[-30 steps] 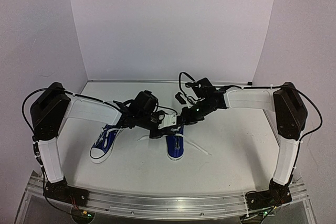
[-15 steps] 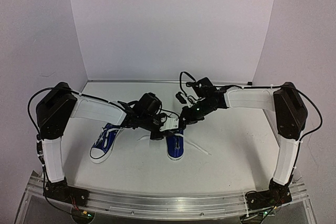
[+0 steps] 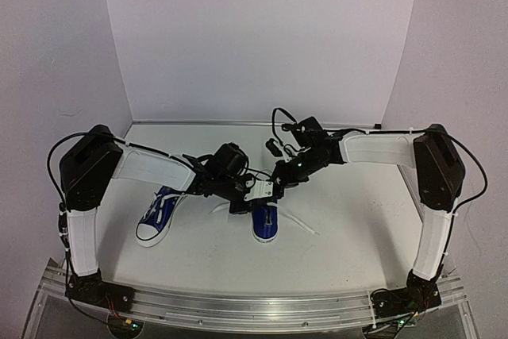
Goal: Tie the shoes
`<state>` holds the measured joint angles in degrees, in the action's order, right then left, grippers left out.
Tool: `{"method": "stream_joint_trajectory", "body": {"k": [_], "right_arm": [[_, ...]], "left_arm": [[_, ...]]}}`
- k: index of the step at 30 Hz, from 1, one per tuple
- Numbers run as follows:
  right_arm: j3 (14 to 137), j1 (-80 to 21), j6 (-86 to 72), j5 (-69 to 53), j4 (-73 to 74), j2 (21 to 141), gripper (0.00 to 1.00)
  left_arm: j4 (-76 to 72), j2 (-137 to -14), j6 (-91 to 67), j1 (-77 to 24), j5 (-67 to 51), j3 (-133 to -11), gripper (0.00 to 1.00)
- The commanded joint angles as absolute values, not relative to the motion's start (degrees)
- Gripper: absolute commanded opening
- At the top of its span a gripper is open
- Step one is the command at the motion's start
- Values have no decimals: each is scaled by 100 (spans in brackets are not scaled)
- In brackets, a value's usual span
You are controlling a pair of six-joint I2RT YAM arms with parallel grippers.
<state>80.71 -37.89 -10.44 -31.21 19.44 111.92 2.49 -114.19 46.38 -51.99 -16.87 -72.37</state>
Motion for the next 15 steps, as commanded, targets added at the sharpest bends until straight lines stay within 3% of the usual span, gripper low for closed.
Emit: {"method": "stream_joint_trajectory", "body": {"k": [1, 15], "right_arm": [[8072, -3746, -1088, -3261, 1754, 11135, 0], [7989, -3742, -1125, -3271, 1689, 11118, 0]], "left_arm": [[-352, -11231, 4138, -5204, -1609, -7116, 0], [-1450, -11065, 3071, -5186, -1341, -6492, 0]]}}
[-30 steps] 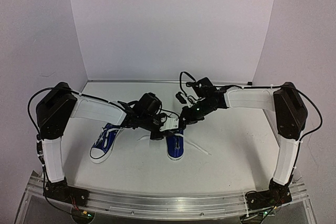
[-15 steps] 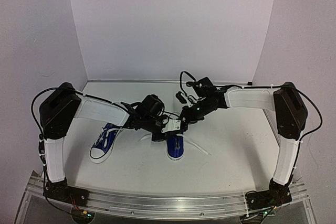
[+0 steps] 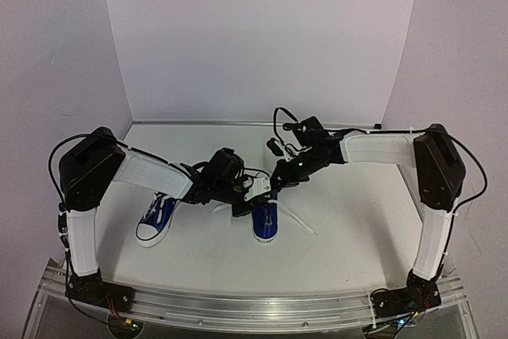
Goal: Tie the shoes
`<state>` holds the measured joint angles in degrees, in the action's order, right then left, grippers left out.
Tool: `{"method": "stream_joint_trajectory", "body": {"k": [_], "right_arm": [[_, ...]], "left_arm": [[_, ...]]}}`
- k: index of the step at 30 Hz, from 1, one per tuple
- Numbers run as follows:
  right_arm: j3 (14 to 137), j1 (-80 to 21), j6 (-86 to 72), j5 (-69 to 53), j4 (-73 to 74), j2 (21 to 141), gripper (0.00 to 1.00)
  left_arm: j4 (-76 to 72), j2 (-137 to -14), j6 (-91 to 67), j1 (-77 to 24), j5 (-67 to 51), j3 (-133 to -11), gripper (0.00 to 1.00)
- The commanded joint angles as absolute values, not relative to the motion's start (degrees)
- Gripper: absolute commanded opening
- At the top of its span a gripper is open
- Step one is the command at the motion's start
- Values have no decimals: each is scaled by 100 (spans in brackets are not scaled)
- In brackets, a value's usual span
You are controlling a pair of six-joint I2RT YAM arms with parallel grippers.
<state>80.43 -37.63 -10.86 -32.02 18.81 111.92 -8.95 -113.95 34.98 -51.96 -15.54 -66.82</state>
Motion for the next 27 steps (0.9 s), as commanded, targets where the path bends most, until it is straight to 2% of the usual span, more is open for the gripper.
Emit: {"method": "stream_joint_trajectory", "body": {"k": [1, 12, 27], "right_arm": [[7988, -3739, -1126, -3270, 1687, 11118, 0], [7986, -3735, -1172, -3291, 1636, 11170, 0], [7901, -3742, -1194, -3296, 1600, 11103, 0]], "left_arm": [[-1583, -11027, 3015, -5186, -1331, -6414, 0], [-2320, -10910, 2567, -5187, -1527, -5970, 0], [-2734, -11160, 2065, -5142, -1311, -6014, 0]]}}
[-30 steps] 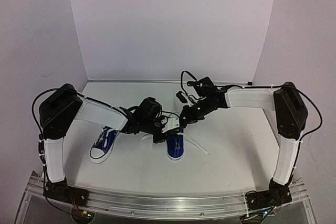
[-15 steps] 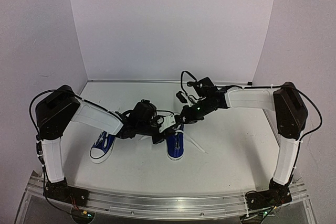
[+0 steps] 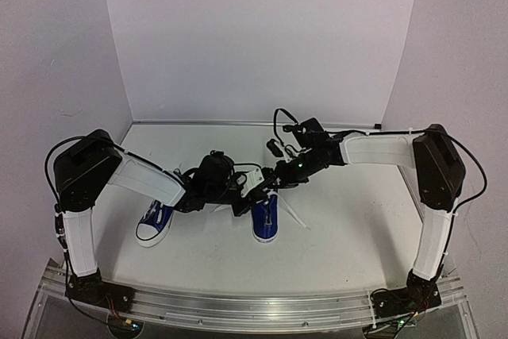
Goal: Tie the shoes
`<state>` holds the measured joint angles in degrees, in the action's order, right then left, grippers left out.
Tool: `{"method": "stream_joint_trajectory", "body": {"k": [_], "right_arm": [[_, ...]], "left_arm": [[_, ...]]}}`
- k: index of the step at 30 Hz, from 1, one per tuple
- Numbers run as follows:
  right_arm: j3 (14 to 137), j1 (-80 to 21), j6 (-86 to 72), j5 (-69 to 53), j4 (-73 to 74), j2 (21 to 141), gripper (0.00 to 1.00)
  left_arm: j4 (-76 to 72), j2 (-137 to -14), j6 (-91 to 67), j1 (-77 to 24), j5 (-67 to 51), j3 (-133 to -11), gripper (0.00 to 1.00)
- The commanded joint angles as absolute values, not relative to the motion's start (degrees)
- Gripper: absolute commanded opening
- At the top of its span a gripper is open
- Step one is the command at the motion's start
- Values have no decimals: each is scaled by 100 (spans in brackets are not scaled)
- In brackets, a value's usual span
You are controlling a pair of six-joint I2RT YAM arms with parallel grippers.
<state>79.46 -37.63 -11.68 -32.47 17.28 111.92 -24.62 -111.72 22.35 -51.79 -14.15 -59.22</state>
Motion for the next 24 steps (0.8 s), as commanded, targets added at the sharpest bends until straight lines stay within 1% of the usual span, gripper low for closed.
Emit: {"method": "stream_joint_trajectory", "body": {"k": [1, 10, 24], "right_arm": [[7895, -3737, -1205, -3289, 1594, 11095, 0], [7844, -3736, -1248, -3405, 1522, 11083, 0], [7764, -3735, -1449, -3676, 1283, 11163, 0]], "left_arm": [[-2730, -11187, 2048, -5136, -1301, -6025, 0], [-2981, -11369, 1768, -5072, -980, -6041, 0], [-3594, -11613, 1432, -5043, -1334, -5983, 0]]}}
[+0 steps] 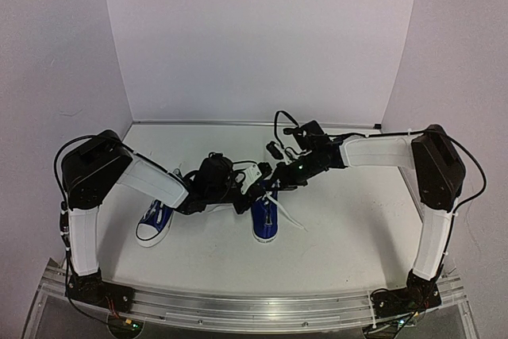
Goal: Tie the shoes
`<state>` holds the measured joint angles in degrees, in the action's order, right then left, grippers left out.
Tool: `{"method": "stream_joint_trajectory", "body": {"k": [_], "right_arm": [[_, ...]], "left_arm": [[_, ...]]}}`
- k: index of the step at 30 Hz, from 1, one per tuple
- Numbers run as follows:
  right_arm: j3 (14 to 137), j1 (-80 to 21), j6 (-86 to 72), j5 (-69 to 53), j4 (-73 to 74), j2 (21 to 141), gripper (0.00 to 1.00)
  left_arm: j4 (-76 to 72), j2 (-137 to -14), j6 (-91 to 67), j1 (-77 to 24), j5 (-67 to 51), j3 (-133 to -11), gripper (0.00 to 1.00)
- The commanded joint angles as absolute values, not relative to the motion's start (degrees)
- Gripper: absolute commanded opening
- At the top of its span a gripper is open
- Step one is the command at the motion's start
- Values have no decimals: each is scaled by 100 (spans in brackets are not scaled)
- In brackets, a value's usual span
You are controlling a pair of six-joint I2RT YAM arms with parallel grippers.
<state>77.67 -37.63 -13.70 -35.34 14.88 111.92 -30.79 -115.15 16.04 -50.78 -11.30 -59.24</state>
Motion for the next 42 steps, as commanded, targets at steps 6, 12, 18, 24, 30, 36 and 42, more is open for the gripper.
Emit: {"method": "stream_joint_trajectory", "body": {"k": [6, 12, 18, 24, 30, 36, 42], "right_arm": [[7778, -3739, -1520, -3727, 1213, 11162, 0], [7790, -3739, -1574, -3707, 1200, 11205, 0], [7753, -3736, -1602, -3897, 1137, 11219, 0], [7696, -3751, -1727, -4090, 973, 11261, 0], [7647, -3828, -1830, -4185, 839, 11385, 0], [7543, -3884, -1881, -4198, 765, 11467, 0], [7427, -3872, -1847, -4231, 782, 11320, 15]], "left_arm": [[-3947, -11751, 1303, -5045, -1754, -5916, 0], [-4530, -11815, 1322, -5004, -2250, -5658, 0], [-5654, -12112, 805, -4744, -2596, -5442, 0], [-6057, -12421, 718, -4680, -2801, -5572, 0], [-6618, -12695, 442, -4658, -2986, -5593, 0], [-6995, -12843, 281, -4640, -2977, -5549, 0], [-7194, -12937, 136, -4586, -2999, -5532, 0]]}}
